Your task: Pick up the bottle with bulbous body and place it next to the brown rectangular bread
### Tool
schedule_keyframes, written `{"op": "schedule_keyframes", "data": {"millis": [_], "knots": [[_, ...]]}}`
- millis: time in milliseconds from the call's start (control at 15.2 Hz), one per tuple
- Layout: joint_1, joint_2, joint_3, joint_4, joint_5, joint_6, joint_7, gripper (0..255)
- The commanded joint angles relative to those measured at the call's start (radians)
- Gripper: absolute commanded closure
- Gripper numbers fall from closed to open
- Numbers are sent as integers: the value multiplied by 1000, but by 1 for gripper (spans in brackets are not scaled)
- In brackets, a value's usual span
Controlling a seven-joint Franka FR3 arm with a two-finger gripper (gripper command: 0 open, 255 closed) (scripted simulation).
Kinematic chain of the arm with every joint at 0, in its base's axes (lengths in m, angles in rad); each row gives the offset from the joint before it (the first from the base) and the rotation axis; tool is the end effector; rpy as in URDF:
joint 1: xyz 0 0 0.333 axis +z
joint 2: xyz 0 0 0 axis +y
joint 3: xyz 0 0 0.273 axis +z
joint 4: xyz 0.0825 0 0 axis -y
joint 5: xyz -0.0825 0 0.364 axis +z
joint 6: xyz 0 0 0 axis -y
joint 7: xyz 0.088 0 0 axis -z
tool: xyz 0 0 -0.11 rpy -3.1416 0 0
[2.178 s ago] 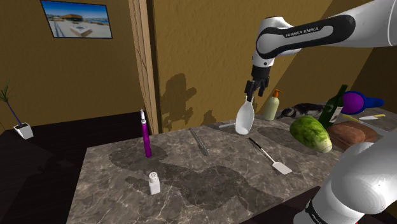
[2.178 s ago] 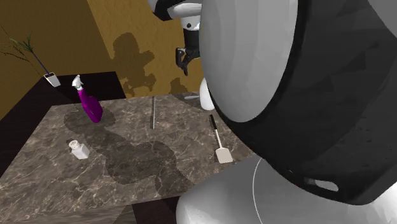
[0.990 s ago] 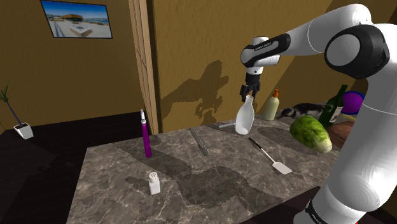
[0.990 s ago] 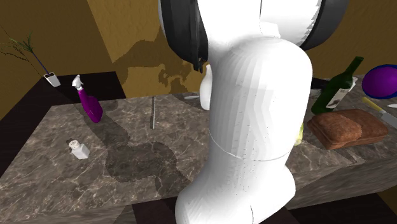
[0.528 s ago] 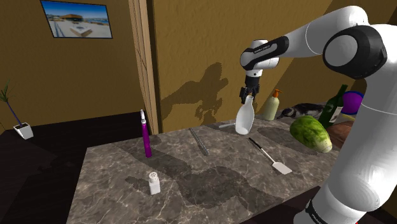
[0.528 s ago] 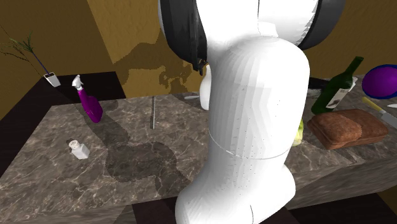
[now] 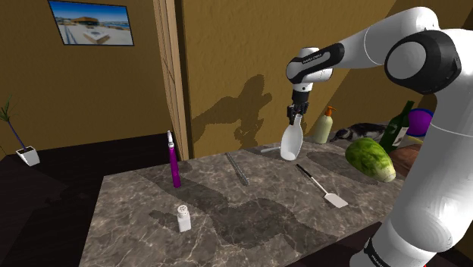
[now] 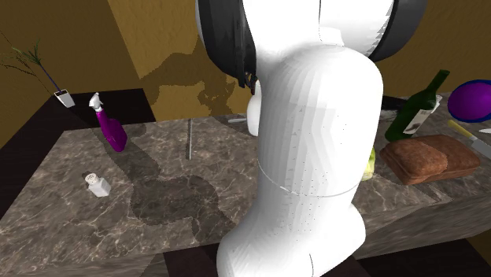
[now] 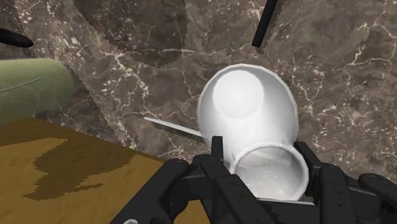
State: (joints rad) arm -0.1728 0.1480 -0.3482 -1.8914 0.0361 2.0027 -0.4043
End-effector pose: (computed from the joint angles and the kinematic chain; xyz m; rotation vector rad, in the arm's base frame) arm 0.4956 -0.2761 0.3917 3.1309 -0.2029 -0.0511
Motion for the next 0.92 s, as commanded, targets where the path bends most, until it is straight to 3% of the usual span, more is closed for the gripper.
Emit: {"op": "schedule_keyframes", "data": {"millis": [0,198,858], "knots": [[0,0,0,0,0,0,0,255],[0,0,0,-1,0,0,0,255],[2,-32,-2,96,-13,-127,7,255]]}}
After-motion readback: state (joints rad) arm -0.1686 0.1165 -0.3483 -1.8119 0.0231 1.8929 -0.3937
